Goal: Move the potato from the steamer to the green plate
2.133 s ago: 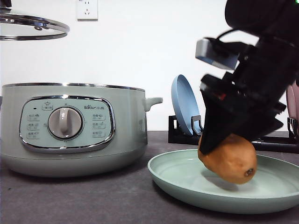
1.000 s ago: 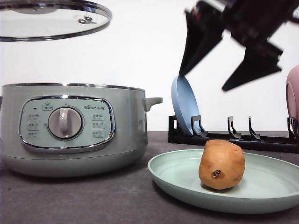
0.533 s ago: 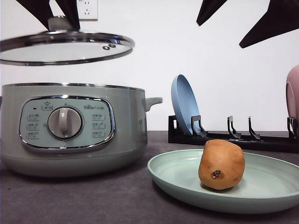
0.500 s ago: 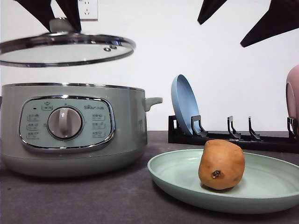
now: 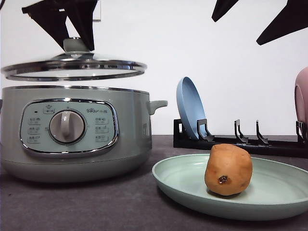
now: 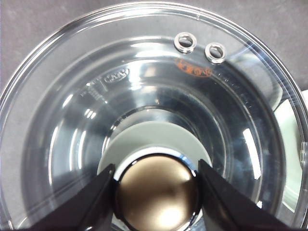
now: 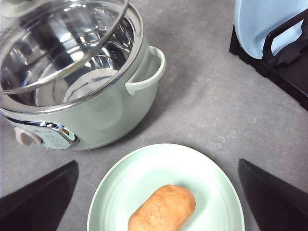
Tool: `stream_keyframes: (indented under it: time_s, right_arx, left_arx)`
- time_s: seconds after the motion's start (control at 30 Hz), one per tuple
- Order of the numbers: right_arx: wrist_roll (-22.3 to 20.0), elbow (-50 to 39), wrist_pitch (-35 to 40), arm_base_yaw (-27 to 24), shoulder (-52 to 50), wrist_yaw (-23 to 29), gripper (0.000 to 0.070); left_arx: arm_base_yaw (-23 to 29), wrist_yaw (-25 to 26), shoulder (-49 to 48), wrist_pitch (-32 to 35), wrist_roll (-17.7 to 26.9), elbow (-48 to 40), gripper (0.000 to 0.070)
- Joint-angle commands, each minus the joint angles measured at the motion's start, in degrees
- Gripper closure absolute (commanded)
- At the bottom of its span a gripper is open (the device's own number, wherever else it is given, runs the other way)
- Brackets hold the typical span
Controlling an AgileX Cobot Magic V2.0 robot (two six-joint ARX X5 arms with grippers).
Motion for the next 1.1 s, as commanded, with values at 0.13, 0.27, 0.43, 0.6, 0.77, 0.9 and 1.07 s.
stream_keyframes:
  time_s: [0.13, 0.27, 0.43, 0.6, 0.77, 0.9, 1.07]
  right_arx:
    - [-0.3, 0.9, 0.2, 0.3, 0.3, 0.2, 0.0018]
    - [-0.3, 0.9, 0.1, 0.3, 0.3, 0.2, 0.0018]
    - [-0.3, 0.9, 0.1, 0.3, 0.3, 0.2, 0.0018]
    - [-0.3, 0.9, 0.1, 0.3, 0.3, 0.2, 0.0018]
    - [-0.3, 0.9, 0.1, 0.3, 0.3, 0.2, 0.0018]
    - [-0.3, 0.9, 0.0, 0.3, 0.3, 0.2, 0.0018]
    - [-0.3, 0.9, -0.2, 0.3, 0.3, 0.2, 0.0018]
  left_arx:
    - [-0.7, 0.0, 1.7, 1.5, 0.2, 2.4, 0.0700]
    - [-0.7, 0.0, 1.8, 1.3, 0.2, 2.4, 0.0700]
    - [-0.7, 0.0, 1.9, 1.0, 0.2, 2.4, 0.0700]
    - [-1.1, 0.0, 2.4, 0.4, 0.2, 2.4, 0.0700]
    - [-1.1, 0.0, 3.3, -0.2, 0.3, 2.4, 0.0700]
    - [-1.1, -0.1, 3.8, -0.2, 0.3, 2.4, 0.0700]
    - [-1.1, -0.1, 4.0, -0.1, 0.3, 2.4, 0.0700]
